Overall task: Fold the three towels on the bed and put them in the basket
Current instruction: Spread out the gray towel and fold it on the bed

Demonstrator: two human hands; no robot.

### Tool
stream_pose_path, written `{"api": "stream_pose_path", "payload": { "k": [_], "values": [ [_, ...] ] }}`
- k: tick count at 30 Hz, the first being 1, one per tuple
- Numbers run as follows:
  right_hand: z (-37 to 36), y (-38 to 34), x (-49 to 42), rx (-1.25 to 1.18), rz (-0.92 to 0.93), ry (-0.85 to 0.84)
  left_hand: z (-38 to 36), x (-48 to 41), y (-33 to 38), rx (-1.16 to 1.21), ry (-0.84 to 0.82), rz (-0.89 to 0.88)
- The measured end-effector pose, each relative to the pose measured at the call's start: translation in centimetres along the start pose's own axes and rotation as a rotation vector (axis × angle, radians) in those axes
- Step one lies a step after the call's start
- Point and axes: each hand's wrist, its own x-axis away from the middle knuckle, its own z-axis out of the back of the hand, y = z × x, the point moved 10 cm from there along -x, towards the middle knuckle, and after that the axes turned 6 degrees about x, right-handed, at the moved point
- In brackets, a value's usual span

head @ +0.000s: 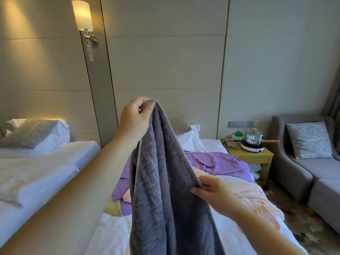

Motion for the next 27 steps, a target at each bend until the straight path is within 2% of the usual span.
{"api": "stream_pose_path", "payload": {
  "k": [4, 7, 9, 11, 15, 17, 19, 23, 27],
  "values": [
    [2.5, 0.5, -0.4, -0.137, -0.054, 0.07, 3.7, -0.6, -1.8, -0.039, 0.13, 0.095],
    [4.7, -1.3, -1.0, -0.265, -0.013, 0.132, 4.5, 0.6, -5.3, -0.226, 0.053, 0.262],
    [5.2, -3.3, -1.4, -0.288, 0.058, 0.105, 3.2, 2.3, -7.3, -0.268, -0.049, 0.342],
    [4.9, -5.1, -1.7, -0.272, 0.089, 0.051, 0.6, 4.4, -8.0, -0.249, -0.216, 0.355],
    [3.8, -7.5, -2.2, -0.167, 0.129, -0.03, -7.7, 10.5, -6.6, -0.097, -0.779, 0.289],
    [3.4, -7.8, -2.2, -0.162, 0.12, -0.069, -10.5, 12.6, -5.9, -0.081, -0.941, 0.237],
    [3.4, -7.7, -1.9, -0.166, 0.11, -0.091, -11.6, 13.2, -5.9, -0.111, -0.974, 0.215],
    [3.9, -7.0, -1.1, -0.178, 0.119, -0.094, -11.8, 12.4, -6.5, -0.223, -0.935, 0.165],
    [4.1, -5.4, -0.5, -0.143, 0.128, -0.047, -11.0, 11.0, -5.6, -0.074, -0.845, 0.168]
  ]
}}
